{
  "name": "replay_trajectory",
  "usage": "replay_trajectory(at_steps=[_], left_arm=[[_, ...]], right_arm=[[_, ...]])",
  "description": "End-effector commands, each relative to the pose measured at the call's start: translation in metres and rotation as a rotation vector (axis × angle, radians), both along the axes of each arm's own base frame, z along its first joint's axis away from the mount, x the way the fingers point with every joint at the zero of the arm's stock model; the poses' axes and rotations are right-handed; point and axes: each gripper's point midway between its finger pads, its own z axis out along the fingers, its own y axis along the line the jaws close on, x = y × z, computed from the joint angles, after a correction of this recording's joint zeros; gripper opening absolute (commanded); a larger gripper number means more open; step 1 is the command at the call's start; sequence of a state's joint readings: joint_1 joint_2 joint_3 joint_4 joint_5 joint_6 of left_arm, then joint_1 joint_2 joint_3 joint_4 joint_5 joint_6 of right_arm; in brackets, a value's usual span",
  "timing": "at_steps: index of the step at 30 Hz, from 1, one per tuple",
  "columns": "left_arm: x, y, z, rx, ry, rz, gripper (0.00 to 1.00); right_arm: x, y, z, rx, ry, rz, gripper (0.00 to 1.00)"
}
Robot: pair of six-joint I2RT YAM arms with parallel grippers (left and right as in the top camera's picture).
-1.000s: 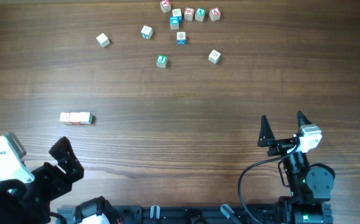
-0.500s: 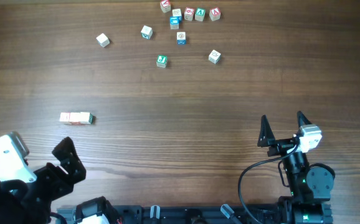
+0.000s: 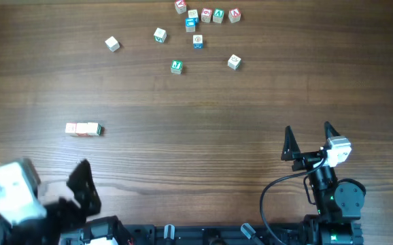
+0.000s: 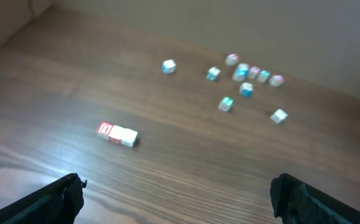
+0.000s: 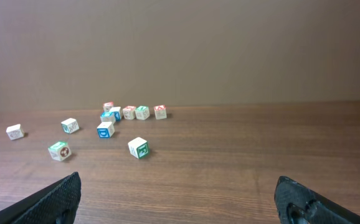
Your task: Form a horizontal line
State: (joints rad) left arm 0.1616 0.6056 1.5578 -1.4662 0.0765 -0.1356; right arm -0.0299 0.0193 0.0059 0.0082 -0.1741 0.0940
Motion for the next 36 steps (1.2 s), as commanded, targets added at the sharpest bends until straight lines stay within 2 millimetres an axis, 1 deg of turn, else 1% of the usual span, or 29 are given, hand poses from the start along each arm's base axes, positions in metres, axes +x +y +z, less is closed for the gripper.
replay_trajectory(at_steps=[1, 4, 7, 10, 12, 14, 15, 16, 18, 19, 22, 23, 24, 26, 29, 31, 36], left_arm=[[-0.021, -0.01, 0.004, -0.001, -0.067, -0.065, 1.0], [-0.029, -0.014, -0.006, -0.007, -0.027, -0.1, 1.0], [-0.022, -0.016, 0.001, -0.007, -0.064, -0.126, 1.0], [-0.008, -0.021, 0.006, -0.01, -0.133, -0.158, 1.0], [0.006, -0.027, 0.011, -0.011, -0.229, -0.2, 1.0], [0.021, -0.034, 0.01, -0.015, -0.321, -0.243, 1.0], [0.028, -0.037, 0.006, -0.016, -0.361, -0.264, 1.0], [0.036, -0.04, -0.001, -0.018, -0.394, -0.283, 1.0], [0.053, -0.047, -0.02, -0.023, -0.44, -0.324, 1.0], [0.062, -0.051, -0.032, -0.027, -0.45, -0.345, 1.0], [0.086, -0.059, -0.079, -0.043, -0.433, -0.388, 1.0], [0.092, -0.06, -0.09, -0.045, -0.426, -0.394, 1.0], [0.1, -0.063, -0.105, -0.049, -0.417, -0.405, 1.0], [0.108, -0.067, -0.124, -0.053, -0.414, -0.423, 1.0], [0.117, -0.069, -0.141, -0.047, -0.423, -0.42, 1.0], [0.124, -0.067, -0.152, -0.032, -0.424, -0.387, 1.0], [0.128, -0.061, -0.168, -0.015, -0.402, -0.343, 1.0]], right_arm=[[0.0, -0.006, 0.004, 0.017, -0.014, -0.032, 1.0], [0.0, -0.006, 0.004, 0.017, -0.014, -0.031, 1.0], [0.0, -0.006, 0.004, 0.017, -0.014, -0.031, 1.0], [0.0, -0.006, 0.004, 0.017, -0.014, -0.032, 0.99], [0.0, -0.006, 0.004, 0.017, -0.014, -0.032, 1.0], [0.0, -0.006, 0.004, 0.017, -0.014, -0.032, 1.0], [0.0, -0.006, 0.004, 0.017, -0.014, -0.032, 1.0], [0.0, -0.006, 0.004, 0.017, -0.014, -0.032, 1.0], [0.0, -0.006, 0.004, 0.017, -0.014, -0.031, 1.0], [0.0, -0.006, 0.003, 0.017, -0.014, -0.032, 1.0], [0.0, -0.006, 0.004, 0.017, -0.014, -0.031, 1.0], [0.0, -0.006, 0.004, 0.017, -0.014, -0.032, 1.0], [0.0, -0.006, 0.004, 0.017, -0.014, -0.031, 1.0], [0.0, -0.006, 0.004, 0.017, -0.014, -0.032, 1.0], [0.0, -0.006, 0.004, 0.017, -0.014, -0.032, 1.0], [0.0, -0.006, 0.004, 0.017, -0.014, -0.031, 1.0], [0.0, -0.006, 0.004, 0.017, -0.014, -0.032, 1.0]])
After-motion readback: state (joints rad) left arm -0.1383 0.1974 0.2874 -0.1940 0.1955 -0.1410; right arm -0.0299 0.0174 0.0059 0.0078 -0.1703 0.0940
